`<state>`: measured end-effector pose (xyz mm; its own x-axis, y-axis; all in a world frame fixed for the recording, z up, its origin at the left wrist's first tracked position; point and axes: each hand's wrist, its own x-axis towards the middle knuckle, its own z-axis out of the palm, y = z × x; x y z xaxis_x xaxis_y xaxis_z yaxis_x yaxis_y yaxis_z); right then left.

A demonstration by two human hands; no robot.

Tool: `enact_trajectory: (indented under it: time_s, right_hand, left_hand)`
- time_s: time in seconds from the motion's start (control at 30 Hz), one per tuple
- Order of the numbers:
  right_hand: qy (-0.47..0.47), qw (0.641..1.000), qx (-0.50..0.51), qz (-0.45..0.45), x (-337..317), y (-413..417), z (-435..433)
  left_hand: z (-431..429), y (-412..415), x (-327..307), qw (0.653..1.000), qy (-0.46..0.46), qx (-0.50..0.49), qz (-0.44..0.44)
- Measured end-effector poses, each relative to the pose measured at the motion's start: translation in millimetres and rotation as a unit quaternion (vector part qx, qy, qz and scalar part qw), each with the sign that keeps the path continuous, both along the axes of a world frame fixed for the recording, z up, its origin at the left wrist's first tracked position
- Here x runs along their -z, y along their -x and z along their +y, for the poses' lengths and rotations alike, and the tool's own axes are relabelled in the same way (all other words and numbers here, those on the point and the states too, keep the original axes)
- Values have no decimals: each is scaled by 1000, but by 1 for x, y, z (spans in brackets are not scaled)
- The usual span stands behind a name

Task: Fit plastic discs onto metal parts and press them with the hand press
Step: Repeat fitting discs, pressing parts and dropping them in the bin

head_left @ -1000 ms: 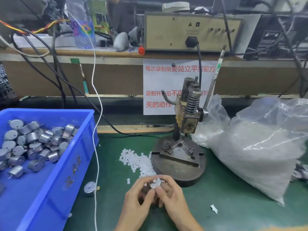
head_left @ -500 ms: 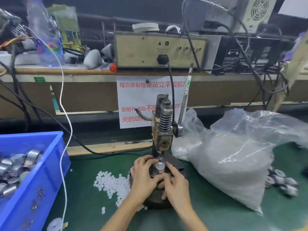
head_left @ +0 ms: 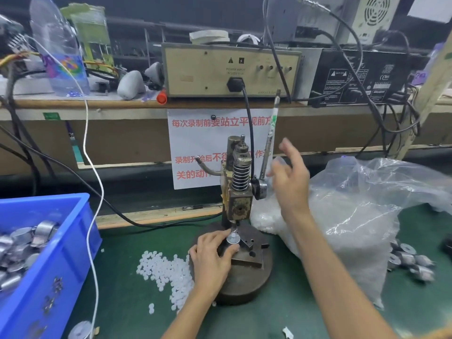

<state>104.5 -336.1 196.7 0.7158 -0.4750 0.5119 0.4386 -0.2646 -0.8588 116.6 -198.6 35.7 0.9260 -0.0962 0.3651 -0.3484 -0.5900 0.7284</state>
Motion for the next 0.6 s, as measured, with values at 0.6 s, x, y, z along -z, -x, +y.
enact_trajectory:
  time_s: [0.6]
  right_hand:
    - [-55, 988, 26, -141, 35, 18, 16]
  left_hand:
    - [0, -1, 7, 999, -16, -17, -32]
